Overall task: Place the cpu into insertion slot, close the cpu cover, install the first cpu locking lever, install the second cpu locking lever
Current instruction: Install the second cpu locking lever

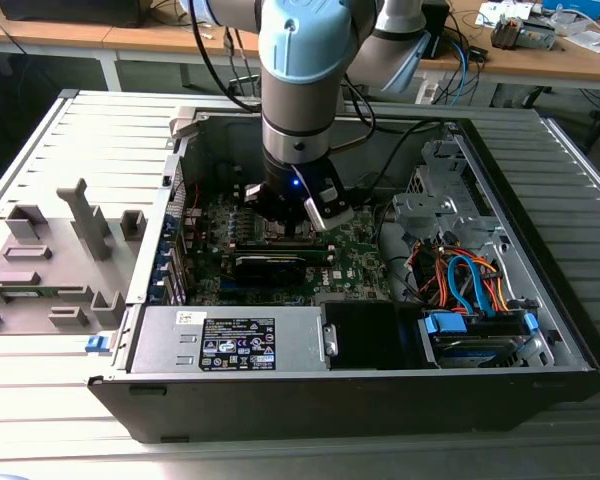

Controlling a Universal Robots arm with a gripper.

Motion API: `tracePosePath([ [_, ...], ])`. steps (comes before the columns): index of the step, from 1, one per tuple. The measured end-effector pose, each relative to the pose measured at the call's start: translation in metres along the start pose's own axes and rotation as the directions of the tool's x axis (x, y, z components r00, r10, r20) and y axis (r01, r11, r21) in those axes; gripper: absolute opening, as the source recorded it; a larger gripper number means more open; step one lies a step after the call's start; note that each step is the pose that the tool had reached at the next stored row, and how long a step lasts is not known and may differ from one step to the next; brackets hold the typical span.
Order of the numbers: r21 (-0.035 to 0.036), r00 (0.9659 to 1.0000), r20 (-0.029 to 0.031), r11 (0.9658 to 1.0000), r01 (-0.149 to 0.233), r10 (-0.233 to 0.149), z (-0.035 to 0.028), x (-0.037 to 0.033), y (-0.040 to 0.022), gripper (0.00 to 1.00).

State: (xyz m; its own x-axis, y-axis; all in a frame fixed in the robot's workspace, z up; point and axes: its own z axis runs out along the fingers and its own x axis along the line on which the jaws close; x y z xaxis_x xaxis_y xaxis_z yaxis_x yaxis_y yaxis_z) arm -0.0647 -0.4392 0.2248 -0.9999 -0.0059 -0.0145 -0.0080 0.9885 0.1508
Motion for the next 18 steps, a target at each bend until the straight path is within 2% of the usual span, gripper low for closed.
tracePosePath([
  [5, -0.0048, 0.9994, -0.0049, 0.9994, 0.033, -0.033, 0.0010, 0.0036, -0.0041, 0.11],
  [9, -0.0088, 0.9992, -0.0059, 0.9991, 0.040, -0.040, 0.0025, 0.0088, -0.0043, 0.11],
  [14, -0.0200, 0.9988, -0.0067, 0.9986, 0.049, -0.049, 0.0077, 0.0178, -0.0051, 0.11],
  [18, -0.0220, 0.9981, -0.0083, 0.9979, 0.060, -0.061, 0.0104, 0.0202, -0.0055, 0.11],
])
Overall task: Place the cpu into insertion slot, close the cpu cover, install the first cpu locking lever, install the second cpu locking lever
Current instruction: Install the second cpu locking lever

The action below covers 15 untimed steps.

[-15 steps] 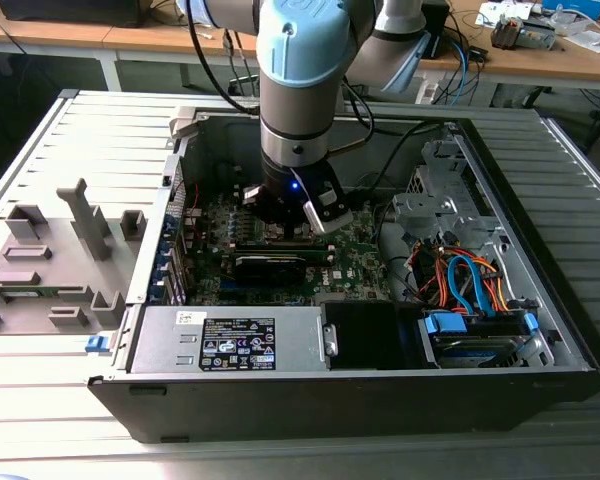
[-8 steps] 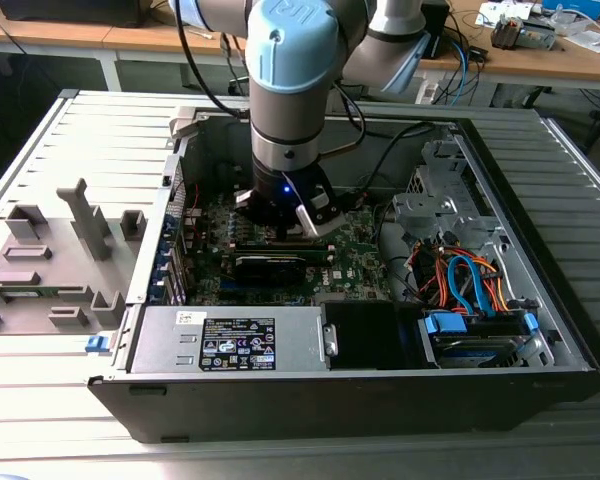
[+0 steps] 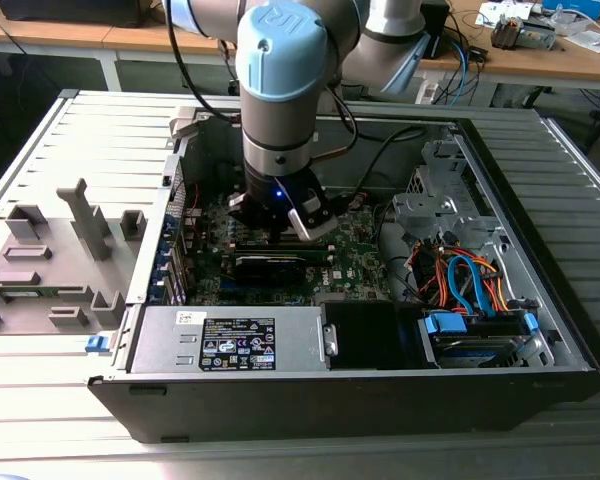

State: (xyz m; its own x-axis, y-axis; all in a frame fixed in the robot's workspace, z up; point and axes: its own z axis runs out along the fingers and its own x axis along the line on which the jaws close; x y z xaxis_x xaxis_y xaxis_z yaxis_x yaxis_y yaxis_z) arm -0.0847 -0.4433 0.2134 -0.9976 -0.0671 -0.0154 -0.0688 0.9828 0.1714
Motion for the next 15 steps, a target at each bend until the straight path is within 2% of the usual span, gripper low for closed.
tracePosePath([
  [5, -0.0050, 0.9999, -0.0013, 0.9999, 0.010, -0.010, 0.0031, 0.0082, 0.0001, 0.11],
  [15, -0.0062, 0.9997, -0.0036, 0.9997, 0.024, -0.024, 0.0066, 0.0177, 0.0001, 0.11],
])
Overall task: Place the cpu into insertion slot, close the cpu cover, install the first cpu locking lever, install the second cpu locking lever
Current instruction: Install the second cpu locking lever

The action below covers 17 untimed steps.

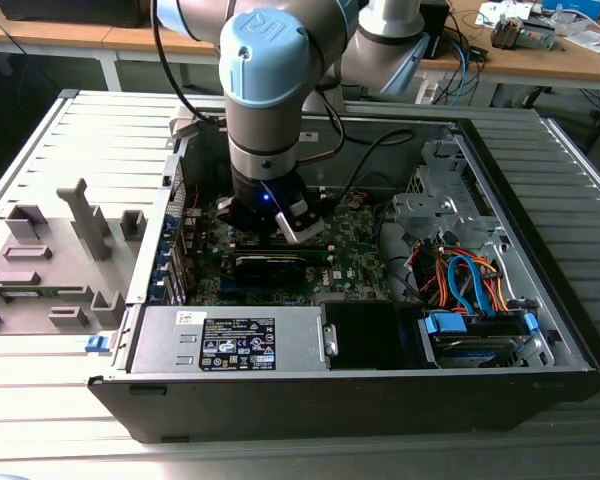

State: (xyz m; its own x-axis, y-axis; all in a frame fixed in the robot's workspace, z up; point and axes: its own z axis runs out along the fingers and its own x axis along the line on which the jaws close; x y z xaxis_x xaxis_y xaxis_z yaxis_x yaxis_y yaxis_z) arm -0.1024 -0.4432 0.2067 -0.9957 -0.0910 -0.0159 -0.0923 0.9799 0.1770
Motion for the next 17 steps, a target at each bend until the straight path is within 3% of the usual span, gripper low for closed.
tracePosePath([
  [9, -0.0017, 0.9976, -0.0122, 0.9977, 0.068, -0.068, 0.0028, 0.0043, -0.0001, 0.11],
  [17, -0.0063, 0.9973, -0.0122, 0.9974, 0.072, -0.072, 0.0038, 0.0041, 0.0006, 0.11],
])
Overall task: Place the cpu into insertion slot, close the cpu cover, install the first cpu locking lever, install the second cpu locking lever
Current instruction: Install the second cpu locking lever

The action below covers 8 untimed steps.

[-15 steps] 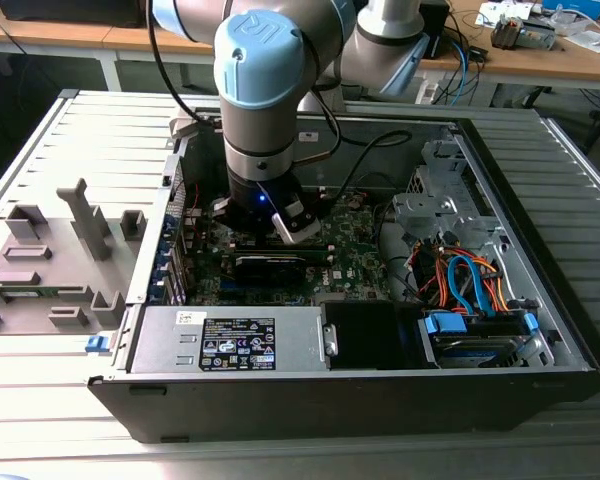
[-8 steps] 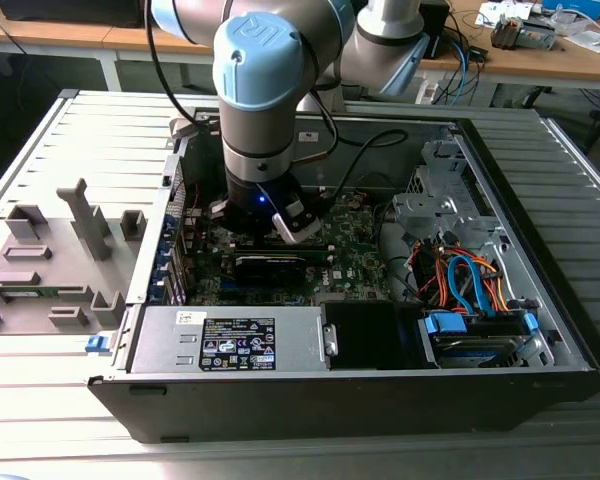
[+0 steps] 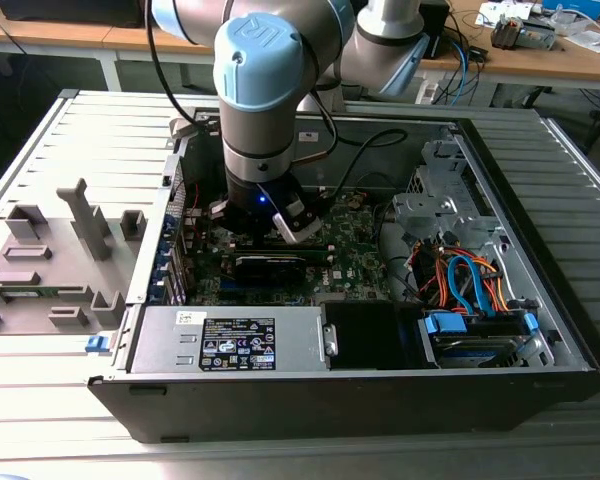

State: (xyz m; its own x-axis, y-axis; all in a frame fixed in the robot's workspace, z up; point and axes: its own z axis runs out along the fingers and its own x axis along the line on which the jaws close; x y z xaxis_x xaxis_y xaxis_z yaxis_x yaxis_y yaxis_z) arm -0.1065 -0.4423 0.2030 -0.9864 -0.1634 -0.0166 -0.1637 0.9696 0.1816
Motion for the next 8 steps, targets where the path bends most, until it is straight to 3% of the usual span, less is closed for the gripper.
tracePosePath([
  [3, -0.0068, 1.0000, 0.0010, 1.0000, 0.003, -0.003, -0.0007, 0.0000, 0.0003, 0.11],
  [8, -0.0117, 1.0000, 0.0017, 0.9999, 0.007, -0.007, -0.0042, 0.0000, 0.0008, 0.11],
])
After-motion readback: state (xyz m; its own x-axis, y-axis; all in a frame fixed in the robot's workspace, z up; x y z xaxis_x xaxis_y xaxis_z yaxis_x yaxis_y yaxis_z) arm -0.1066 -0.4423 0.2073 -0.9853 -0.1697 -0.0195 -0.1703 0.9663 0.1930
